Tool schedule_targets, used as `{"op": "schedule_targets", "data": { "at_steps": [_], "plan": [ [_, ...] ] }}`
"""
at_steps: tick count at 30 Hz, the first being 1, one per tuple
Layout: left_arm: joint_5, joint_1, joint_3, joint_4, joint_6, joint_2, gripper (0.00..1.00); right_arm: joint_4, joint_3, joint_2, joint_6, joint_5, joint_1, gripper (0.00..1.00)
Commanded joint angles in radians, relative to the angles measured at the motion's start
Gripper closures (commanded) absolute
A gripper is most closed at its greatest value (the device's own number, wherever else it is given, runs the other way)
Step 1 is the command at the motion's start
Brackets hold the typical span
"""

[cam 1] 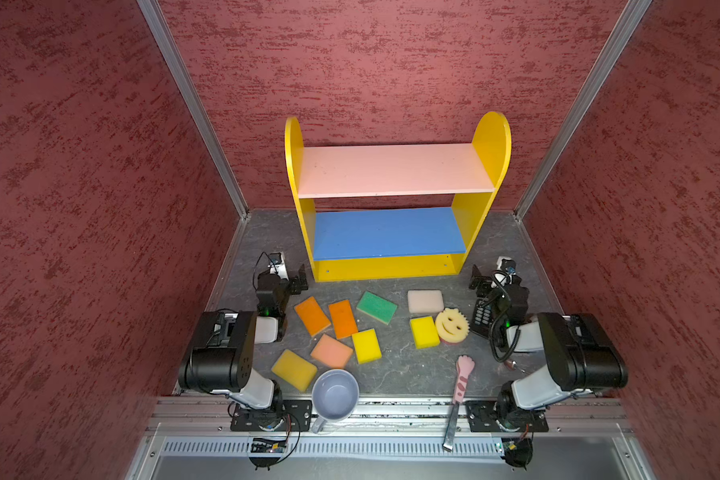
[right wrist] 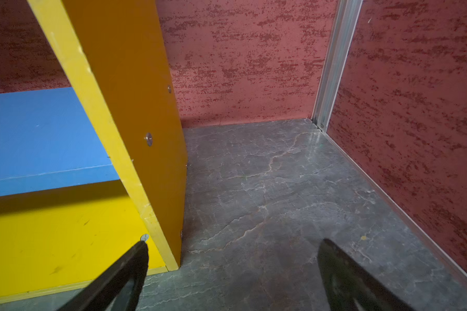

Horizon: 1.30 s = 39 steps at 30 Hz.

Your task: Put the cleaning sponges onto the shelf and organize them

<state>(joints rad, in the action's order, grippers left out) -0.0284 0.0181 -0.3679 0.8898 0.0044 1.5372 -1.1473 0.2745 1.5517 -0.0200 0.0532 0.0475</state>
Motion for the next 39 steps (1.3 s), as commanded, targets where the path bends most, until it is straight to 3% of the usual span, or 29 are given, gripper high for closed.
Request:
{"op": "schedule_targets", "data": {
  "at_steps": [1, 27, 30, 35, 39],
  "plan": [
    [-0.007, 0.002, -0.005, 0.015, -0.011, -0.002, 0.01, 0.0, 0.011, -0.003, -0.007, -0.009, 0.005, 0.01],
    [0.012, 0.011, -0.007, 0.012, -0.014, -0.004, 0.01, -0.003, 0.01, -0.005, -0.014, 0.009, 0.005, 0.01],
    [-0.038, -0.018, -0.022, -0.047, 0.002, -0.048, 0.01, 0.005, -0.002, -0.044, -0.035, 0.068, 0.005, 0.01],
    [-0.203, -0.103, -0.104, -0.322, 0.033, -0.24, 0.0, 0.309, 0.04, -0.306, -0.092, 0.167, -0.004, 0.01],
    [-0.339, -0.126, -0.181, -0.528, -0.107, -0.374, 0.01, 0.649, 0.124, -0.524, -0.258, 0.337, -0.061, 0.01]
  ]
}}
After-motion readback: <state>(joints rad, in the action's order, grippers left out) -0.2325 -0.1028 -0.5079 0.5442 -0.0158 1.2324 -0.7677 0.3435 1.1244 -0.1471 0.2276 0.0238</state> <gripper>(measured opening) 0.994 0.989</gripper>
